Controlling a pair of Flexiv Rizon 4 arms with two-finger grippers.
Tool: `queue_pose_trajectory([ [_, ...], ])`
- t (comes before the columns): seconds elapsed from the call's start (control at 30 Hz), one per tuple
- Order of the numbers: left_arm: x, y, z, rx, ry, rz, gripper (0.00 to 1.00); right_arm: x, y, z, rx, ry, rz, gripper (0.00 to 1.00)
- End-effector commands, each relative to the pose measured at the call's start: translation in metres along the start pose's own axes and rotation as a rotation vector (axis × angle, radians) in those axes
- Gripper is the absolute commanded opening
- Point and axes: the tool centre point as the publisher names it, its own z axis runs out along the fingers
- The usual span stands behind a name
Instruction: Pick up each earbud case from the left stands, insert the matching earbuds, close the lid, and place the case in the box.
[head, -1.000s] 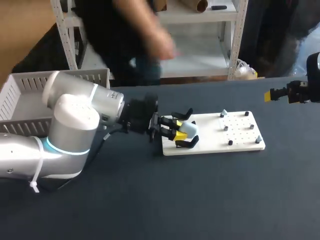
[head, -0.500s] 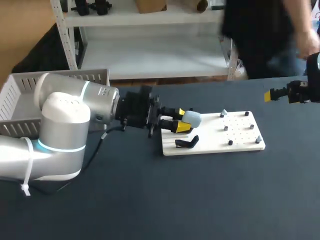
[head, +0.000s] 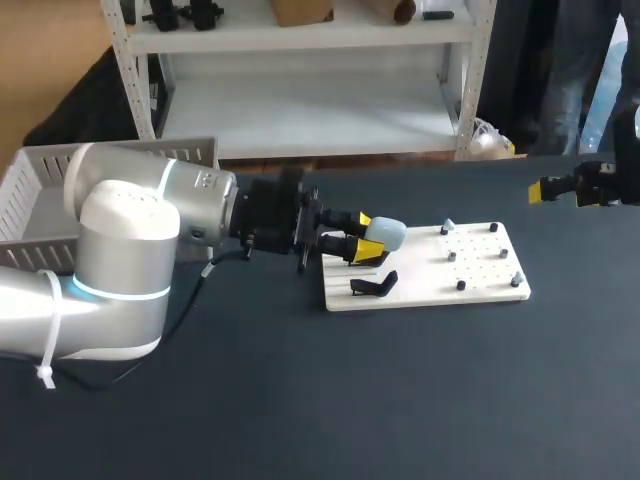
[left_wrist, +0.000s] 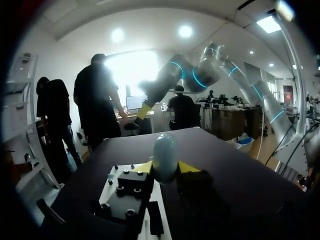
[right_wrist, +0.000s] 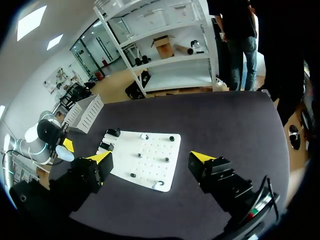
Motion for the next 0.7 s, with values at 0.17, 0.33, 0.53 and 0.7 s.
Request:
queue_pose_trajectory([
  [0.17, 0.001, 0.000, 0.000, -0.001, -0.002, 0.001, 0.00, 0.000, -0.002, 0.001, -0.007, 0.001, -0.002, 1.00],
  [0.33, 0.002, -0.009, -0.004, -0.030, -0.016, 0.002, 0.00, 0.000, -0.002, 0.001, -0.007, 0.001, -0.002, 1.00],
  [0.53, 0.004, -0.014, 0.006, -0.010, -0.097, 0.002, 0.00, 0.000, -0.002, 0.001, -0.007, 0.001, -0.002, 1.00],
  [0.7, 0.004, -0.009, 0.016, 0.019, -0.130, 0.003, 0.00, 0.000, -0.002, 0.001, -0.007, 0.001, -0.002, 1.00],
])
